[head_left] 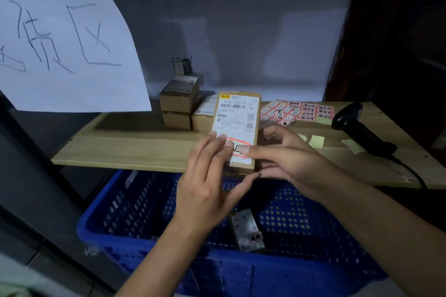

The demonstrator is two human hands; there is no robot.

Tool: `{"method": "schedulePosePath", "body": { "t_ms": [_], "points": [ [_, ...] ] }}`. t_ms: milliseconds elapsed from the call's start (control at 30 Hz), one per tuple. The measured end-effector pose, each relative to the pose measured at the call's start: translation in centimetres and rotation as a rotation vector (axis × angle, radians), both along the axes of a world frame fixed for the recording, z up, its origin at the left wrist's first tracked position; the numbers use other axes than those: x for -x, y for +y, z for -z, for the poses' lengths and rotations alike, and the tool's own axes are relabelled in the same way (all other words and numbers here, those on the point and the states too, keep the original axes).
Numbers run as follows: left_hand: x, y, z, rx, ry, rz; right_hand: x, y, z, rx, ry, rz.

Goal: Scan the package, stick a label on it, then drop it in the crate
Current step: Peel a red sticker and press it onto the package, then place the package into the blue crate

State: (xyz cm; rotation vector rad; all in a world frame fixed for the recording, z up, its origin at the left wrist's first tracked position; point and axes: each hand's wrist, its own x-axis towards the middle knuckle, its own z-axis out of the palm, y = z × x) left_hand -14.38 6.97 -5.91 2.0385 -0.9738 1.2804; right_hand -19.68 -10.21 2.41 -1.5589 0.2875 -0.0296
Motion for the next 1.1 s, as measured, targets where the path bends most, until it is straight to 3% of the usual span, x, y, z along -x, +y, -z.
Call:
{"method": "schedulePosePath", "body": {
  "t_ms": [267,433,567,667,867,1000,1100],
  "points": [
    [6.9,3.4,1.5,-0.092,0.178,0.030,5.9,1.6,2.8,0.010,0.149,-0.057],
    [10.8,4.3,2.4,-0.180,0.248,0.030,8.3,1.5,4.2,-0.142,0.264,-0.174],
    [11.7,4.5,3.5,-0.273,0.415,0.052,7.8,0.2,5.6,-0.116,0.412,-0.259],
    [10.2,3.8,4.0,-0.325,0.575,0.094,6.0,-0.9,6.6,-0.131,0.541,-0.320],
    [3.2,0.8,4.3,-0.399,0.956,0.154,-0.1,-2.9,10.1,-0.118,0.674,-0.202],
    [-1.4,-1.7,6.5,-0.650,1.123,0.200,-3.1,-3.6,14.1,-0.171,0.760,-0.153],
    [-4.0,-3.6,8.7,-0.884,1.301,0.222,-4.4,-3.6,17.1,-0.102,0.827,-0.135]
  ]
}}
